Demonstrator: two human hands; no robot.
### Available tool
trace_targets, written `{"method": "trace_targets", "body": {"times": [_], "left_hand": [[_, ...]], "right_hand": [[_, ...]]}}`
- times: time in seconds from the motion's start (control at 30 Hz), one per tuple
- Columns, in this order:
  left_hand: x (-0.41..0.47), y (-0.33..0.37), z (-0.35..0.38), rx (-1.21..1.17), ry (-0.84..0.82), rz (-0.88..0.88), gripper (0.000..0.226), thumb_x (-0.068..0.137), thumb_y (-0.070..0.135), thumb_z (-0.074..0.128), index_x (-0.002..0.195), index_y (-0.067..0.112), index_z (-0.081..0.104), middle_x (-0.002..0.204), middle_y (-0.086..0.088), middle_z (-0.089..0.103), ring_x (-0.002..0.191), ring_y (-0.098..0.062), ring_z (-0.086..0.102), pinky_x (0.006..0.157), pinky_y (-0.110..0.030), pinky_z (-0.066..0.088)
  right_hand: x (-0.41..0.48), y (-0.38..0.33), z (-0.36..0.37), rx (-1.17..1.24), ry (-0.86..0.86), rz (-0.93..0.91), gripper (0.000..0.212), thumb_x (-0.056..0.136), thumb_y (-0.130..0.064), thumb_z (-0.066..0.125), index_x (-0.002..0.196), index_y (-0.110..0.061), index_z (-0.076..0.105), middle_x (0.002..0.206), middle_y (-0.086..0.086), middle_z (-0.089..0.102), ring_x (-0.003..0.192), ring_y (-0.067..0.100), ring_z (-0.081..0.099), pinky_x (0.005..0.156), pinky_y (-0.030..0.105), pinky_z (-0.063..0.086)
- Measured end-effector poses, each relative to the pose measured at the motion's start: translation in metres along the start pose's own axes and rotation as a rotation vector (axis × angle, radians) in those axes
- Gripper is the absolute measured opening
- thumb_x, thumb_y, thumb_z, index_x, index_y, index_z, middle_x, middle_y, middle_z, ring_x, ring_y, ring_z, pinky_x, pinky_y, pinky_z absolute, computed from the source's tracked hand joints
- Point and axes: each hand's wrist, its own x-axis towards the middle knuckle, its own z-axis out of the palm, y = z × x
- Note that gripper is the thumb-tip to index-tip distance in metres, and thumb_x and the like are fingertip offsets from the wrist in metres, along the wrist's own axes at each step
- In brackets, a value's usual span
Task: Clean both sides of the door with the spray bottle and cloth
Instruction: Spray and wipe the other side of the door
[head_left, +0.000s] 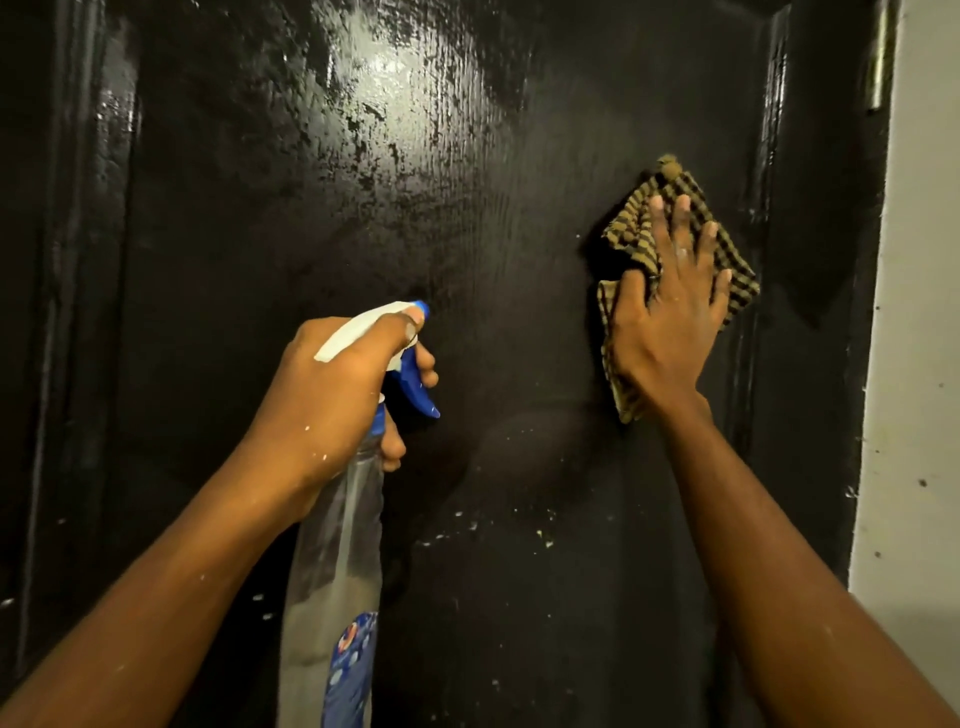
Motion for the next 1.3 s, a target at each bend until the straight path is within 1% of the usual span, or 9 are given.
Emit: {"method": "trace_targets", "body": {"times": [0.17, 0.4, 0.57, 0.63, 0.8, 0.93, 1.0, 1.2, 1.3], "left_hand": [[-0.005, -0.003, 0.021, -0.012, -0.013, 0.007, 0.041, 0.098, 0.036, 0.05, 0.087, 0.001, 0.068, 0.085, -0.014, 0.072, 0.04, -0.024, 0.047, 0.041, -0.028, 0.043], [-0.007, -0.005, 0.042, -0.024, -0.004, 0.046, 0.041, 0.098, 0.037, 0.05, 0.082, 0.003, 0.068, 0.083, -0.014, 0.072, 0.037, -0.024, 0.047, 0.043, -0.029, 0.043], [-0.009, -0.007, 0.044, -0.02, -0.001, 0.037, 0.041, 0.099, 0.038, 0.049, 0.084, 0.005, 0.068, 0.084, -0.011, 0.073, 0.038, -0.022, 0.049, 0.044, -0.029, 0.044], [-0.008, -0.008, 0.043, -0.018, -0.001, 0.042, 0.041, 0.099, 0.038, 0.049, 0.084, 0.005, 0.069, 0.084, -0.011, 0.073, 0.038, -0.022, 0.049, 0.043, -0.028, 0.044], [-0.009, -0.011, 0.036, -0.035, 0.002, 0.064, 0.04, 0.098, 0.036, 0.05, 0.084, 0.004, 0.068, 0.084, -0.012, 0.073, 0.038, -0.023, 0.049, 0.042, -0.029, 0.044], [-0.013, -0.015, 0.023, -0.034, 0.007, 0.023, 0.04, 0.098, 0.036, 0.049, 0.085, 0.004, 0.069, 0.085, -0.012, 0.073, 0.038, -0.022, 0.049, 0.041, -0.028, 0.044], [-0.017, -0.017, 0.016, -0.042, 0.015, 0.006, 0.04, 0.098, 0.036, 0.049, 0.086, 0.004, 0.069, 0.086, -0.012, 0.073, 0.038, -0.021, 0.049, 0.039, -0.027, 0.044], [-0.023, -0.021, -0.01, -0.052, 0.047, -0.01, 0.04, 0.098, 0.036, 0.05, 0.084, 0.003, 0.068, 0.084, -0.013, 0.072, 0.037, -0.022, 0.047, 0.04, -0.027, 0.044], [-0.026, -0.024, -0.026, -0.052, 0.088, 0.0, 0.041, 0.098, 0.036, 0.051, 0.082, 0.002, 0.068, 0.084, -0.013, 0.073, 0.037, -0.025, 0.047, 0.041, -0.029, 0.044]], "right_hand": [[-0.036, 0.012, 0.002, -0.02, 0.047, 0.133, 0.072, 0.089, -0.045, 0.028, 0.16, -0.038, 0.018, 0.168, -0.012, 0.011, 0.156, 0.016, 0.003, 0.124, 0.055, 0.005], [-0.102, 0.089, -0.027, -0.105, -0.231, -0.465, 0.071, 0.089, -0.04, 0.038, 0.158, -0.028, 0.025, 0.167, -0.002, 0.02, 0.156, 0.023, 0.01, 0.123, 0.059, 0.011], [-0.059, 0.073, -0.022, -0.03, -0.077, 0.067, 0.073, 0.088, -0.04, 0.029, 0.16, -0.032, 0.019, 0.169, -0.007, 0.01, 0.156, 0.018, 0.002, 0.124, 0.055, 0.009], [-0.047, 0.041, -0.012, -0.068, -0.041, 0.157, 0.075, 0.088, -0.046, 0.024, 0.161, -0.031, 0.015, 0.17, -0.006, 0.007, 0.156, 0.02, 0.0, 0.125, 0.053, 0.007], [-0.104, -0.006, 0.001, -0.129, -0.159, -0.268, 0.076, 0.089, -0.044, 0.038, 0.159, -0.028, 0.016, 0.168, -0.004, 0.007, 0.156, 0.024, 0.004, 0.125, 0.046, 0.004], [-0.162, 0.033, -0.01, -0.126, -0.271, -0.55, 0.064, 0.099, -0.053, 0.029, 0.159, -0.034, 0.018, 0.167, -0.007, 0.014, 0.156, 0.023, 0.01, 0.124, 0.049, 0.011], [-0.161, 0.058, -0.018, -0.124, -0.261, -0.464, 0.07, 0.093, -0.046, 0.037, 0.159, -0.038, 0.016, 0.167, -0.009, 0.014, 0.156, 0.021, 0.009, 0.124, 0.05, 0.012], [-0.087, 0.001, -0.007, -0.071, -0.057, 0.3, 0.074, 0.089, -0.04, 0.03, 0.161, -0.028, 0.016, 0.17, -0.003, 0.007, 0.156, 0.023, 0.002, 0.124, 0.054, 0.009], [-0.092, -0.054, 0.011, -0.142, -0.101, 0.038, 0.075, 0.089, -0.042, 0.033, 0.161, -0.028, 0.017, 0.169, -0.002, 0.006, 0.156, 0.025, 0.004, 0.125, 0.05, 0.008]]}}
